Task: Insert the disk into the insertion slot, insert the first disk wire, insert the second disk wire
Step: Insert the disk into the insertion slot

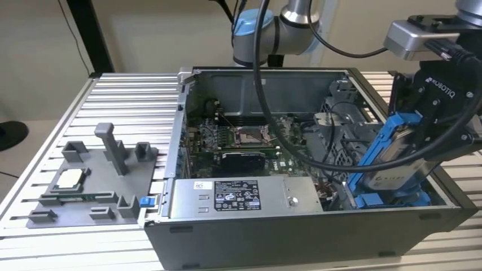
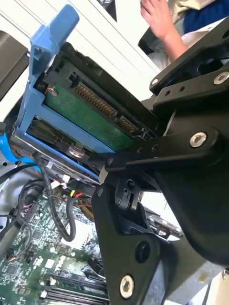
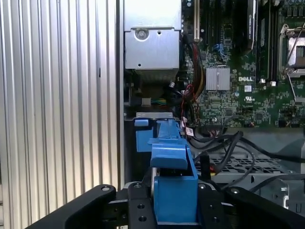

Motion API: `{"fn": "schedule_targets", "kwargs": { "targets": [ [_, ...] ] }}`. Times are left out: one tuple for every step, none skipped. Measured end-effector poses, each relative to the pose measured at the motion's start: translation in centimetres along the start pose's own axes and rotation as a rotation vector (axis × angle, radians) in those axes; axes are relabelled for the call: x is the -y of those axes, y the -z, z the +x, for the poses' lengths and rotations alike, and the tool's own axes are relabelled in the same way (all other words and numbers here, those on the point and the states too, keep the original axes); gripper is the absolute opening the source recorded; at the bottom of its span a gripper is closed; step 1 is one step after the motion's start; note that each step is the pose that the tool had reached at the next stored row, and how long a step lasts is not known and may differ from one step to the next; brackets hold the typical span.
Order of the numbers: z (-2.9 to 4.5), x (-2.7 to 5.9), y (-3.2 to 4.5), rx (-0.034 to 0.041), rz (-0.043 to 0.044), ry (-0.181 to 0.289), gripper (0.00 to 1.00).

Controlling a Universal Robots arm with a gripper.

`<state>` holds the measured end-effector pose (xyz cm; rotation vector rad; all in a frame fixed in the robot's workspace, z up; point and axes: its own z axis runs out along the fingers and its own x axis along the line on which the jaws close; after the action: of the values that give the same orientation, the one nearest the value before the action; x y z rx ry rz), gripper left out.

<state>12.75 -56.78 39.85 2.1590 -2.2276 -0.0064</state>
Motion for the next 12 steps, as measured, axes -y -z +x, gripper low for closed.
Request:
{"fn": "schedule_targets", "kwargs": {
  "targets": [
    [-0.01,0.01,-0.20,0.0000,0.0000,0.000,0.00],
    [-0.01,0.01,-0.37,-0.0001,0.0001,0.000,0.00],
    [-0.01,0.02,-0.56,-0.0001,0.0000,0.000,0.00],
    [-0.02,0.03,-0.73,-0.0001,0.0001,0.000,0.00],
    [-0.03,0.03,-0.92,0.0000,0.0001,0.000,0.00],
    [-0.03,0.04,-1.10,0.0000,0.0001,0.000,0.00],
    [-0.03,0.04,-1.26,0.0001,0.0001,0.000,0.00],
    [-0.04,0.04,-1.38,0.0001,0.0000,0.000,0.00],
    [-0.04,0.05,-1.46,0.0000,0.0001,0.000,0.00],
    [-0.04,0.05,-1.50,-0.0002,0.0001,0.000,0.00],
    [-0.04,0.05,-1.52,-0.0002,0.0001,0.000,0.00],
    [-0.04,0.05,-1.52,-0.0003,0.0001,0.000,0.00]
  ]
}}
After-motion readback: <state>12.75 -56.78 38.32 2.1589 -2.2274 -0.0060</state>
